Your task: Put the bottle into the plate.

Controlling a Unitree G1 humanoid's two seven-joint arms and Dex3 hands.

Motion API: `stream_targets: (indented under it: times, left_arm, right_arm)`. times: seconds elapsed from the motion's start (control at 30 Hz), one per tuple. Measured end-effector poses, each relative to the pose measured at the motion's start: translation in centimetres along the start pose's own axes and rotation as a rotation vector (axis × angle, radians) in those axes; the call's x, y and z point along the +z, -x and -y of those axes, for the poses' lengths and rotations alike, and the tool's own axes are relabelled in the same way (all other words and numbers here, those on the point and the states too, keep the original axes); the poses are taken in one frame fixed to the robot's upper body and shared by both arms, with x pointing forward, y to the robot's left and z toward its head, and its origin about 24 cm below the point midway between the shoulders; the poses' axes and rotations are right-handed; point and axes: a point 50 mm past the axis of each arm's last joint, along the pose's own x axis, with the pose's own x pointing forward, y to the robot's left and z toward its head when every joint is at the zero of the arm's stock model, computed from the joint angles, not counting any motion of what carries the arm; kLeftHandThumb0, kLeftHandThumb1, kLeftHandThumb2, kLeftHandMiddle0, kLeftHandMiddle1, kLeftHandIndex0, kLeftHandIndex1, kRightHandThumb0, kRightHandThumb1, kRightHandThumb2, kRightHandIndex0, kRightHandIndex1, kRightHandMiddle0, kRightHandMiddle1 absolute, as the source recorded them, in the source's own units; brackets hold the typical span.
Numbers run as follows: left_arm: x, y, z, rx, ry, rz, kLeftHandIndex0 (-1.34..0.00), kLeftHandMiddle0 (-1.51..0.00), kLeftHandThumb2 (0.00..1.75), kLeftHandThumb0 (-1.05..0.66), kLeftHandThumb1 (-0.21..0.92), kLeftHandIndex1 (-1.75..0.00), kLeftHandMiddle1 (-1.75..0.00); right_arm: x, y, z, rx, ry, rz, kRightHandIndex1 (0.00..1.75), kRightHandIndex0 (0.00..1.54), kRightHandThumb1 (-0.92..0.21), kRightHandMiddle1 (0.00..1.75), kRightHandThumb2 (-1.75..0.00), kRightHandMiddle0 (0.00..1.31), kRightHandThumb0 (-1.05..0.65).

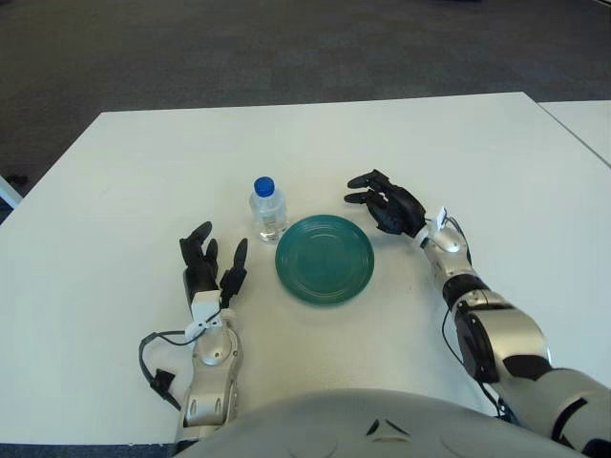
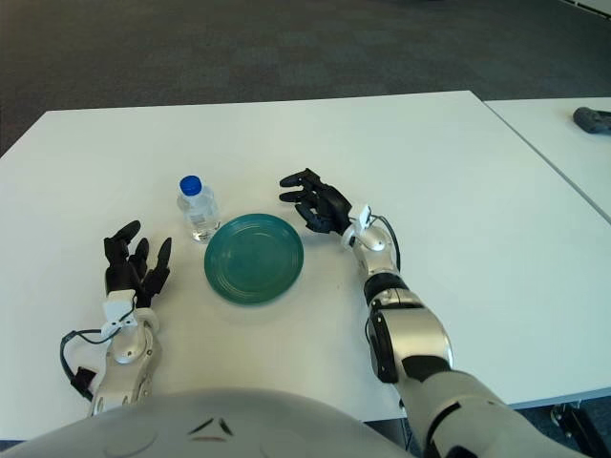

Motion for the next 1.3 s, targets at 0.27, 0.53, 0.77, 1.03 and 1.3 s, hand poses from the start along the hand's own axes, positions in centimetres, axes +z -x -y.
stream_targets:
  times: [0.27,0.53,0.77,1.03,1.3]
  left_arm:
    - [0.2,-1.3,0.9,-0.018,-0.023,-0.017,0.00,-0.38,0.14,-0.95,0.92,-0.84,-0.01]
    - [0.5,-2.1,1.8,-0.049,-0.055,-0.020,0.00,-0.36,0.14,-0.95,0.92,-0.84,0.00]
    - [0.8,-2.5,2.4,-0.072,-0.089,-0.022,0.00,-0.34,0.13,-0.96,0.91,-0.83,0.00]
    - [1.3,-2.9,3.3,-0.131,-0.190,-0.001,0.00,-0.32,0.14,-0.97,0.92,-0.77,0.00]
    - [1.6,-3.4,3.4,-0.181,-0.233,-0.002,0.00,-0.28,0.13,-0.97,0.92,-0.72,0.00]
  right_arm:
    - [0.4,2.2,-1.1,0.047,0.021,0.053,1.02,0.55,-0.91,1.64,-0.45,0.31,-0.36]
    - [0.0,2.6,-1.5,0.103,0.003,0.019,1.01,0.55,-0.92,1.70,-0.48,0.25,-0.36]
    - [-1.5,2.3,-1.2,0.043,0.003,-0.075,1.11,0.58,-0.92,1.73,-0.50,0.22,-0.36]
    - [-2.0,1.8,-0.7,-0.038,0.067,-0.143,1.15,0.61,-0.92,1.73,-0.50,0.22,-0.36]
    - [-2.3,1.5,-0.7,-0.100,0.101,-0.189,1.16,0.66,-0.88,1.74,-0.57,0.23,-0.36]
